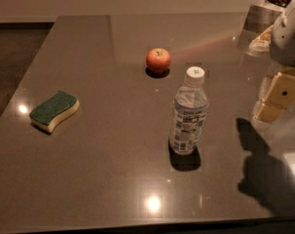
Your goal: Knock blue plastic bottle over
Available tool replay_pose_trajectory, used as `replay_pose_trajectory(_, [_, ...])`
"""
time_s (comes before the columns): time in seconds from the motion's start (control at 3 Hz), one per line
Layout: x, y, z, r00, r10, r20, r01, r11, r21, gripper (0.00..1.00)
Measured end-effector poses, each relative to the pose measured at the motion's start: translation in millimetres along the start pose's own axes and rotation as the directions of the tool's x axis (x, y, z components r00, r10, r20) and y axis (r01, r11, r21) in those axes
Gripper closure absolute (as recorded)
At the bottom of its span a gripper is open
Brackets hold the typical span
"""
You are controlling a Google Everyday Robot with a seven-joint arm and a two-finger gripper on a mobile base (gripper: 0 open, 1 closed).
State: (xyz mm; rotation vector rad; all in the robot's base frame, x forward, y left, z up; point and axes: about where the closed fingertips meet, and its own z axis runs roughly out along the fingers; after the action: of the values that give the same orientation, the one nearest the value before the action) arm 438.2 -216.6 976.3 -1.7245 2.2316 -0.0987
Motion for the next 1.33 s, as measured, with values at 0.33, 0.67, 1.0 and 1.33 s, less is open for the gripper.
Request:
replay_pose_trajectory(0.33, [-1,0,-1,1.000,-0.001,0.003,0.001,1.0000,0.002,0.00])
replay_pose_trajectory(0.67, [-8,3,-2,0.998,-0.004,0.058,0.005,0.9999,-0.015,0.00])
replay_pose_trajectory(1.0, [-33,18,4,0.977,-0.020,0.211,0.036,0.9968,-0.072,0.00])
replay_pose_trajectory(1.33, [-54,32,16,0.953,-0.027,0.301,0.060,0.9932,-0.100,0.00])
